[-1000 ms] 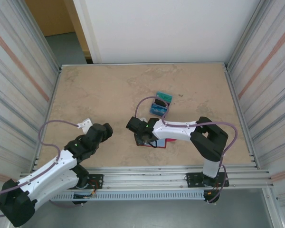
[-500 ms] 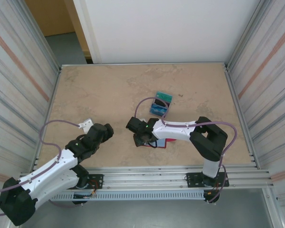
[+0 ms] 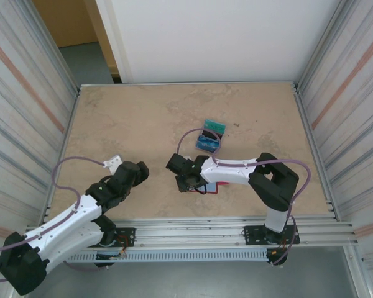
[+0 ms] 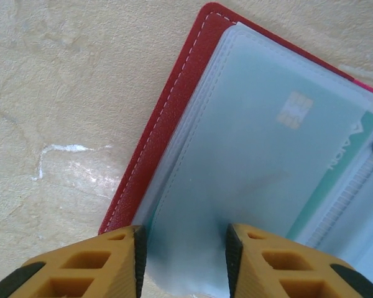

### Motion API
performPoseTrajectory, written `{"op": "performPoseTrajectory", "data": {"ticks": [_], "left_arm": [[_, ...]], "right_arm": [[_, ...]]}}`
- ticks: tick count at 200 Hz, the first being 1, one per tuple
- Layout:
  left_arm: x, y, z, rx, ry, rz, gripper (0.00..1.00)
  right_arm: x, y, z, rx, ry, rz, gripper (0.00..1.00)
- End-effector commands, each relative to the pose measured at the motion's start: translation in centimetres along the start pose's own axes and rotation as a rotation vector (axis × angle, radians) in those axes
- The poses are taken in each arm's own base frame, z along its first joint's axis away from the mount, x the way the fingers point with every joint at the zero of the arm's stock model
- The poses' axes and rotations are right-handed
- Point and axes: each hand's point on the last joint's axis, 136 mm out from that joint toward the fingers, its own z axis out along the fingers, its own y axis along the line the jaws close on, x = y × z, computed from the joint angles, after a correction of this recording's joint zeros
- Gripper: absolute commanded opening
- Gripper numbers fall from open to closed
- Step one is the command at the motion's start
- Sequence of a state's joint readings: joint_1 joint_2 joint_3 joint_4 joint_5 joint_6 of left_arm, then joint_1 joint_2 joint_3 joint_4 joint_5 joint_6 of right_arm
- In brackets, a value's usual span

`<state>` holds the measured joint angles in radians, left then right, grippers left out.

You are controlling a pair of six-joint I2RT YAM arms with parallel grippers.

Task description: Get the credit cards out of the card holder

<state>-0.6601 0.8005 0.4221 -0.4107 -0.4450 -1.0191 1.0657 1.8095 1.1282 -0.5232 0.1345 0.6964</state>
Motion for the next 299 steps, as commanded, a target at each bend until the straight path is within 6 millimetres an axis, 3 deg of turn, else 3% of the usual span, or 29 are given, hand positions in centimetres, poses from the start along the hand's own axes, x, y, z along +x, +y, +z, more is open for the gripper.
{"op": "performPoseTrajectory", "data": {"ticks": [1, 68, 116, 212, 299], "left_arm": [[-0.5, 0.0, 0.0, -0.003, -0.017, -0.02, 0.99], [-0.9, -1.0, -0.5, 0.025, -0.012, -0.002, 0.99], [-1.5, -1.9, -0.9, 0.035, -0.036, 0.028, 0.99], [-1.8, -4.4, -1.1, 0.036, -0.053, 0.145, 0.99], [0.3, -9.8, -1.0, 0.116, -0.025, 0.403, 0.99]], "right_arm": [[2.1, -0.6, 0.7, 0.005, 0.064, -0.014, 0.36], [1.8, -0.5, -1.2, -0.038, 0.025, -0.041, 0.15], [1.1, -1.9, -2.8, 0.007, -0.03, -0.045, 0.23], [1.1, -5.0, -3.7, 0.078, -0.076, 0.029, 0.38], [1.7, -8.6, -3.2, 0.009, -0.077, 0.223, 0.39]]}}
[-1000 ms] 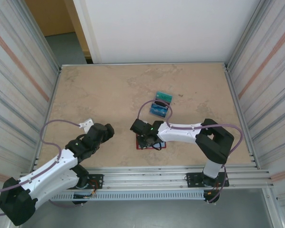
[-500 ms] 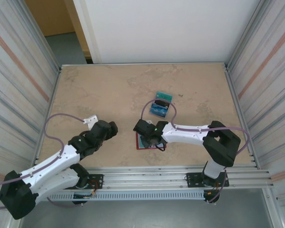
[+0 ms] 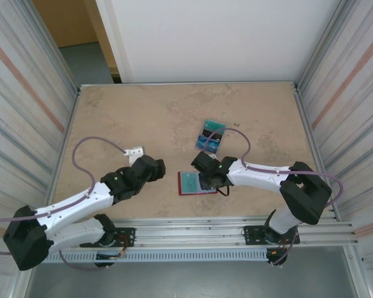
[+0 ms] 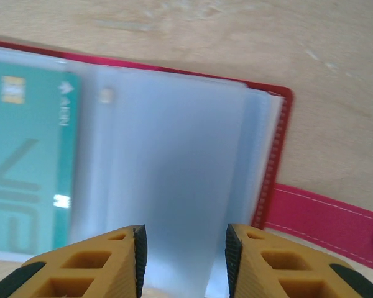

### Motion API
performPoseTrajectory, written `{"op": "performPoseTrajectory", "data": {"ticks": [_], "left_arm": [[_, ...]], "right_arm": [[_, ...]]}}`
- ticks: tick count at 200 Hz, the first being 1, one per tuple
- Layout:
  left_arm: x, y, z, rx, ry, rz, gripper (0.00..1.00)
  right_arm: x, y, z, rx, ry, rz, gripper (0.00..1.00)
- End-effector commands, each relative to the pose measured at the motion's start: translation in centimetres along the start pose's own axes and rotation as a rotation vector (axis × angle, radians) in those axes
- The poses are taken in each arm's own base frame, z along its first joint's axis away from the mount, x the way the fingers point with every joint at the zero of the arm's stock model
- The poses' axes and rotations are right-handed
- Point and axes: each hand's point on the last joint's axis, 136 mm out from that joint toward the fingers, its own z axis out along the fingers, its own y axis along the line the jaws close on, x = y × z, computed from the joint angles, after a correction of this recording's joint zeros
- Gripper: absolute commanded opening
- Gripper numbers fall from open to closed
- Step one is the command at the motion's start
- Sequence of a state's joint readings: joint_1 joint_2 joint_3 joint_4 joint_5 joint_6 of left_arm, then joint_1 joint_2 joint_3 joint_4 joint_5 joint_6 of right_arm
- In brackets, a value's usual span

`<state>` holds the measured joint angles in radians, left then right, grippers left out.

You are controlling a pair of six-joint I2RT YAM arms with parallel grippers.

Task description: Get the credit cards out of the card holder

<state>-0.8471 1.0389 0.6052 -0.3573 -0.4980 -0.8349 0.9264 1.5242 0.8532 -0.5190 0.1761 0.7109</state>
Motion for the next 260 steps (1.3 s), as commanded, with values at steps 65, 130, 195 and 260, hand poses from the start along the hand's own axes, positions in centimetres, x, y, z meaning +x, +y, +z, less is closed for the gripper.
{"op": "performPoseTrajectory", "data": {"ticks": [65, 130, 195, 260], "left_arm": [[2.2, -5.3, 1.2, 0.024, 0.069, 0.29, 0.99], [6.9, -6.0, 3.2, 0.012, 0.227, 0.399, 0.99], [8.5, -5.9, 4.5, -0.013, 0.278, 0.413, 0.99], [9.5, -5.4, 5.1, -0.038, 0.308, 0.413, 0.99]], "right_arm": [[-1.3, -1.9, -2.1, -0.162, -0.085, 0.24, 0.36], [-2.4, -0.4, -4.8, -0.36, -0.117, 0.257, 0.3], [-2.3, 2.8, -3.8, -0.486, -0.027, 0.226, 0.26], [-1.9, 4.2, -2.0, -0.508, 0.057, 0.215, 0.2]]}}
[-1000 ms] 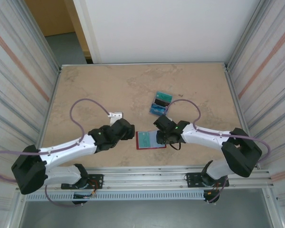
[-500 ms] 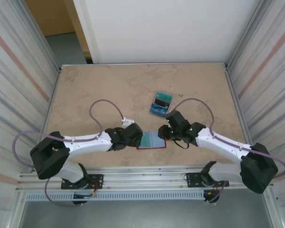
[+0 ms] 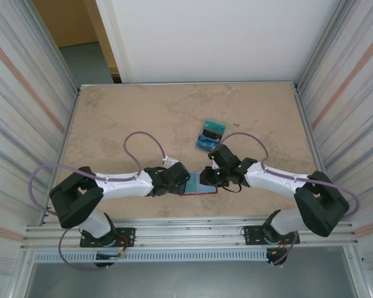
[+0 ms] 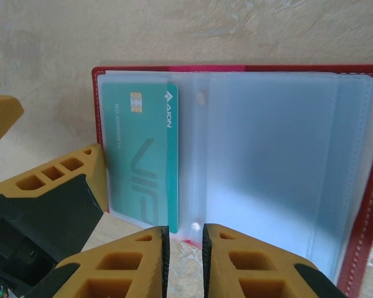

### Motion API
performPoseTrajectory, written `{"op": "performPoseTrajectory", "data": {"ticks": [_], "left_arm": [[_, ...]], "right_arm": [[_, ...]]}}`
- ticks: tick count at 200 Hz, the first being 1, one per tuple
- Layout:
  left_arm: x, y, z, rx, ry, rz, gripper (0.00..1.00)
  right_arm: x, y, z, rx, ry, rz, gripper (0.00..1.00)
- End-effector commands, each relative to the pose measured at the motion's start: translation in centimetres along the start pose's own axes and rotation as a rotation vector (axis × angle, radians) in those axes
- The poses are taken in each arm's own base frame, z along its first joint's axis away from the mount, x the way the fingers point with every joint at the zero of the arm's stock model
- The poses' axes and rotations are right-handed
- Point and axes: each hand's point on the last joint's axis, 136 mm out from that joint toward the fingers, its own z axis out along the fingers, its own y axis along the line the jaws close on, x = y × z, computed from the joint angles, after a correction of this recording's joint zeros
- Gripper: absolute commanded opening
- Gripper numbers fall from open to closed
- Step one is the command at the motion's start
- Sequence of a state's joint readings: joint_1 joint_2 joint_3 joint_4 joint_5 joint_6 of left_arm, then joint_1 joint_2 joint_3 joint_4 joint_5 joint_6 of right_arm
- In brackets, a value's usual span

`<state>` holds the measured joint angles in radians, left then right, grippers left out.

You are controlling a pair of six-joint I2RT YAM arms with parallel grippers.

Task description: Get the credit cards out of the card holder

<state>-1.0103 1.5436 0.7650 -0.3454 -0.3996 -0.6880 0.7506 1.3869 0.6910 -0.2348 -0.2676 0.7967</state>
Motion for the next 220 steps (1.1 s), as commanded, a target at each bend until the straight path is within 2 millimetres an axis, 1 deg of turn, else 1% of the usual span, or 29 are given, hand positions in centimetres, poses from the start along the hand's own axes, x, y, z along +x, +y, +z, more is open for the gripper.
{"op": "performPoseTrajectory", "data": {"ticks": [1, 18, 53, 123, 220], "left_arm": [[0.0, -0.4, 0.0, -0.002, 0.011, -0.005, 0.99], [0.2, -0.2, 0.0, -0.011, 0.02, -0.006, 0.99], [0.6, 0.0, 0.2, -0.019, 0.034, -0.005, 0.99], [0.8, -0.1, 0.4, -0.02, 0.046, -0.007, 0.99], [1.1, 0.0, 0.6, -0.029, 0.063, -0.003, 0.99]], "right_arm": [[-0.6, 1.7, 0.2, -0.057, 0.011, -0.019, 0.2], [-0.6, 1.9, 0.6, -0.066, 0.02, -0.021, 0.19], [-0.7, 2.1, 1.3, -0.078, 0.035, -0.023, 0.18], [0.0, 1.5, 2.9, -0.074, 0.075, -0.008, 0.18], [0.4, 0.6, 4.0, -0.06, 0.1, 0.006, 0.18]]}}
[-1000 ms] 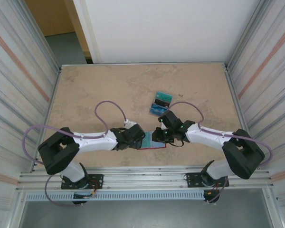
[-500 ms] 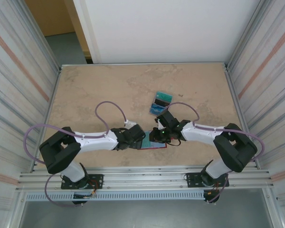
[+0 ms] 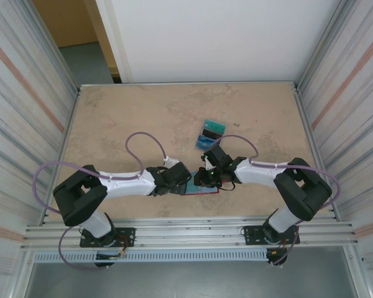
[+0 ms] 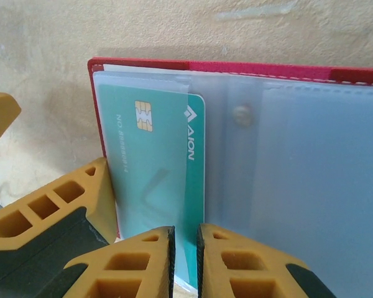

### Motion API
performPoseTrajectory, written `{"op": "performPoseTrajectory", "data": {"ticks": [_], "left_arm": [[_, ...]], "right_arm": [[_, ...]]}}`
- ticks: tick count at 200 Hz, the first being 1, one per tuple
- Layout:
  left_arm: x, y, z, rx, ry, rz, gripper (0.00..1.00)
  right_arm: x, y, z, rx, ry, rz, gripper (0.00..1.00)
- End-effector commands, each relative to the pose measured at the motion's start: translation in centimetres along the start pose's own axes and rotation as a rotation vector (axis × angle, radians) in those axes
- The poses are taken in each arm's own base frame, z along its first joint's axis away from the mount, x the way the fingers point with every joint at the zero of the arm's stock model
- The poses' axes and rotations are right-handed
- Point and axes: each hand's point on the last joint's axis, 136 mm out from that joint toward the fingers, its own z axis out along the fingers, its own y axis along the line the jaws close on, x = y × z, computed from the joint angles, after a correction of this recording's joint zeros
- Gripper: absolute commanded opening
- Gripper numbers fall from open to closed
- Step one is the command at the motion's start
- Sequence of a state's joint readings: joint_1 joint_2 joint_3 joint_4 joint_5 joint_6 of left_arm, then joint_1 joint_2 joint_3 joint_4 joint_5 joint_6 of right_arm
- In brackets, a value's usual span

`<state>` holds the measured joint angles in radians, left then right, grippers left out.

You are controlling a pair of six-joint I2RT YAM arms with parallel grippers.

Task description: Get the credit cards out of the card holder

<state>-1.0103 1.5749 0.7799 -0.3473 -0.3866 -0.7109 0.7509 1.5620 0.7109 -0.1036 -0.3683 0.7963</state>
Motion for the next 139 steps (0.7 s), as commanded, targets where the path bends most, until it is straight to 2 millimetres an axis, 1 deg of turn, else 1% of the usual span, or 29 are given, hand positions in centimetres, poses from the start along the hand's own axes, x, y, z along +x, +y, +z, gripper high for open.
{"op": "performPoseTrajectory", "data": {"ticks": [1, 40, 97, 139], "left_arm": [[0.9, 0.3, 0.2, -0.029, 0.042, 0.013, 0.99], [1.0, 0.4, 0.2, -0.034, 0.047, 0.013, 0.99], [1.1, 0.5, 0.2, -0.038, 0.048, 0.013, 0.99], [1.1, 0.5, 0.3, -0.041, 0.051, 0.013, 0.99]], "right_arm": [[-0.1, 0.0, 0.3, -0.004, 0.012, 0.001, 0.18], [0.0, -0.4, 0.2, 0.0, 0.007, 0.009, 0.18], [-0.3, -0.2, -0.9, -0.013, -0.021, 0.009, 0.18], [-0.1, -0.5, -0.8, -0.008, -0.023, 0.01, 0.18]]}}
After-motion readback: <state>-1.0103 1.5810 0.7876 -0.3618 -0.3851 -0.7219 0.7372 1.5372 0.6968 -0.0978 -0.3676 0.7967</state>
